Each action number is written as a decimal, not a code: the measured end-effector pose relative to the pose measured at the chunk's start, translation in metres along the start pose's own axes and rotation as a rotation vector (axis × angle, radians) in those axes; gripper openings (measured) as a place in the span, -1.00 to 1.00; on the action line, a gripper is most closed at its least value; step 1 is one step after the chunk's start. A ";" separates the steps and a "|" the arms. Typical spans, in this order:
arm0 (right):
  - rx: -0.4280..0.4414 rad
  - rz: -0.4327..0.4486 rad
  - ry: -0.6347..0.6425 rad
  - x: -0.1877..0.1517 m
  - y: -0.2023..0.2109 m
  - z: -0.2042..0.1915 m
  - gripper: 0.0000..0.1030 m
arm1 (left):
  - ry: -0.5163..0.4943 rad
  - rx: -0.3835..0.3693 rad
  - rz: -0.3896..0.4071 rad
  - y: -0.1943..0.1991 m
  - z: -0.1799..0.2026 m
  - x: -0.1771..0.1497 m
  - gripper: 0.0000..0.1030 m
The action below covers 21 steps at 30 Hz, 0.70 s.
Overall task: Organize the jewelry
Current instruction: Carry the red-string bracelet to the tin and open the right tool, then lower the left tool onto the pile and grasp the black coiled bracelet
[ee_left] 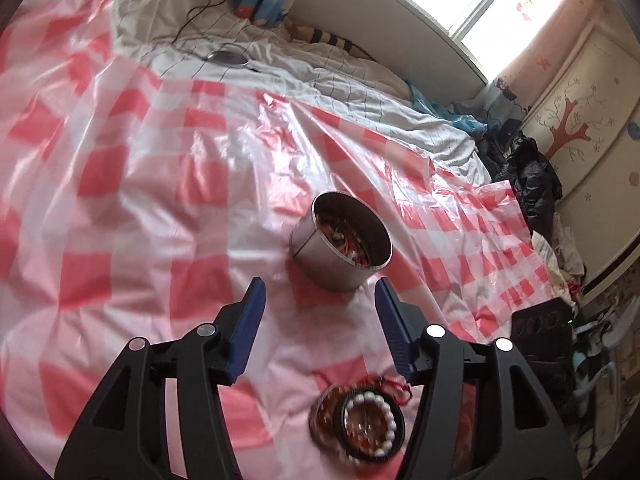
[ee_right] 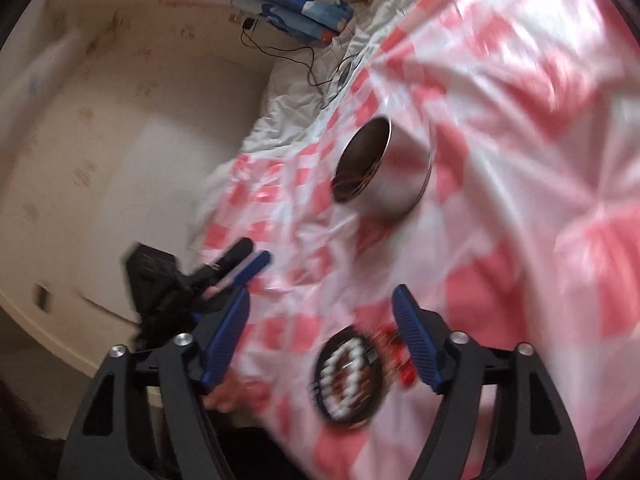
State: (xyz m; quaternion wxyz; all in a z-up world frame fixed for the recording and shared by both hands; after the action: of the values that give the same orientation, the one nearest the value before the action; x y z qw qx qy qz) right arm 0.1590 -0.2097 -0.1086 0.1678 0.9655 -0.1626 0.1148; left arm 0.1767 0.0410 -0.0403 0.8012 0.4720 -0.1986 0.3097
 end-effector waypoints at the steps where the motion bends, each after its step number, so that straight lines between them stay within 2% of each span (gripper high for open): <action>1: 0.066 -0.002 -0.053 -0.006 0.004 0.003 0.59 | 0.011 -0.001 0.001 0.004 -0.002 -0.004 0.08; 3: 0.173 0.005 -0.125 -0.016 0.011 0.001 0.80 | 0.020 -0.003 0.006 0.013 -0.003 -0.010 0.11; 5: 0.234 0.027 -0.161 -0.025 0.018 -0.005 0.86 | 0.026 -0.007 0.006 0.017 -0.003 -0.016 0.11; 7: 0.258 0.038 -0.170 -0.028 0.022 -0.013 0.86 | 0.031 -0.014 0.000 0.019 -0.002 -0.022 0.12; 12: 0.325 0.066 -0.101 -0.036 0.040 -0.044 0.86 | 0.018 -0.033 -0.027 0.021 0.008 -0.041 0.12; 15: 0.411 0.096 -0.021 -0.047 0.058 -0.071 0.86 | -0.014 -0.038 -0.044 0.020 0.017 -0.051 0.12; 16: 0.407 0.102 0.004 -0.049 0.063 -0.078 0.86 | -0.023 -0.038 -0.048 0.020 0.019 -0.053 0.12; 17: 0.379 0.105 0.021 -0.049 0.065 -0.080 0.86 | -0.035 -0.041 -0.056 0.019 0.021 -0.056 0.12; 18: 0.295 0.105 0.042 -0.047 0.065 -0.077 0.86 | -0.046 -0.045 -0.067 0.019 0.022 -0.060 0.12; 20: 0.067 0.102 0.066 -0.041 0.058 -0.061 0.86 | -0.057 -0.043 -0.084 0.018 0.022 -0.066 0.12; 21: -0.014 0.089 0.070 -0.038 0.055 -0.051 0.86 | -0.055 -0.043 -0.090 0.018 0.019 -0.068 0.12</action>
State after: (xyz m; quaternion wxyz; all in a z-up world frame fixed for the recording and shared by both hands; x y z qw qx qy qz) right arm 0.0963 -0.2299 -0.0569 0.1750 0.9515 -0.2001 0.1547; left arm 0.1145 0.0099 -0.0613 0.8186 0.4713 -0.2059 0.2557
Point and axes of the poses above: each gripper's, at about its wrist camera, not at the fingertips, and y roughly against the way its jaws point, z to its right, x to its top, the point moved 4 cm from there along -y, roughly the way its jaws point, and after that the axes turned 3 degrees about z, right-handed, at the moved point
